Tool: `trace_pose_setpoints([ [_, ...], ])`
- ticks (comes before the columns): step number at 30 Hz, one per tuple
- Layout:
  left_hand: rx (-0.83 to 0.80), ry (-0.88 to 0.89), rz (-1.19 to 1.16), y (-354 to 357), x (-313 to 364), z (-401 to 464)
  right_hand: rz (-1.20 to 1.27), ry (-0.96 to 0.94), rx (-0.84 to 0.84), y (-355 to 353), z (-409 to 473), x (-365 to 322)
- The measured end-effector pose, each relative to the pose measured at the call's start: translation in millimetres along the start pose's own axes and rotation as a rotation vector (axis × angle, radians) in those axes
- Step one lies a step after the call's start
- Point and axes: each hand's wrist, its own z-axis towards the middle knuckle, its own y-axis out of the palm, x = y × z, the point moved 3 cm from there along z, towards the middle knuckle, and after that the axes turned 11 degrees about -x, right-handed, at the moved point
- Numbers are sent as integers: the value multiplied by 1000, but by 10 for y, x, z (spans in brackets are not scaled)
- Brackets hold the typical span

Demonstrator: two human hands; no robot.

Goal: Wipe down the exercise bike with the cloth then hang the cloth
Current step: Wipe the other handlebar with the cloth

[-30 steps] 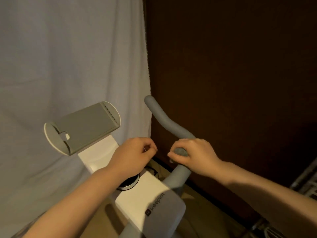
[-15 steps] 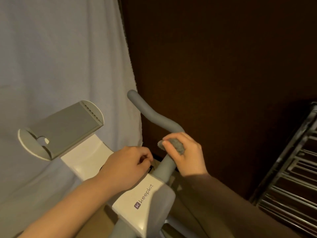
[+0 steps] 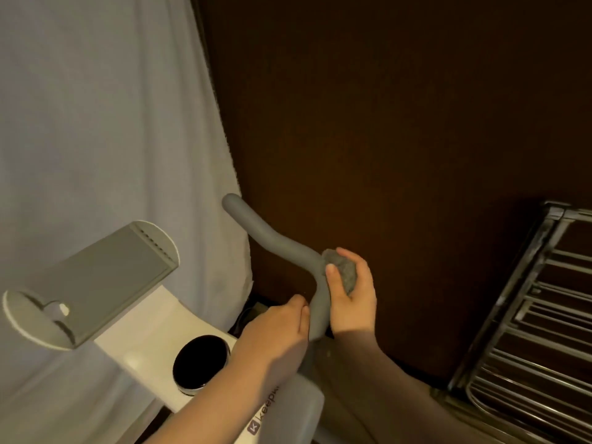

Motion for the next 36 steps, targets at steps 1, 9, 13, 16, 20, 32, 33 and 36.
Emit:
trace_pose_setpoints([
  [1, 0, -2, -17, -5, -4, -2, 25, 36, 45, 38, -42, 14],
  [9, -4, -22, 11, -9, -6, -15, 150, 286, 158, 46, 84, 53],
  [13, 25, -32, 18, -39, 8, -33, 190, 134, 82, 201, -348, 73],
  [16, 73, -45, 28, -52, 54, -38, 21, 160, 72, 84, 28, 75],
  [20, 131, -56, 20, -58, 47, -69, 12, 212, -8, 40, 127, 76],
  [32, 202, -103, 156, -40, 44, -32, -167, 239, -181, -151, 264, 131],
  [33, 194, -106, 168, -43, 45, -29, -175, 248, -191, -124, 376, 113],
  [36, 169, -131, 171, -52, 39, -23, -46, 298, -255, 27, 668, 91],
])
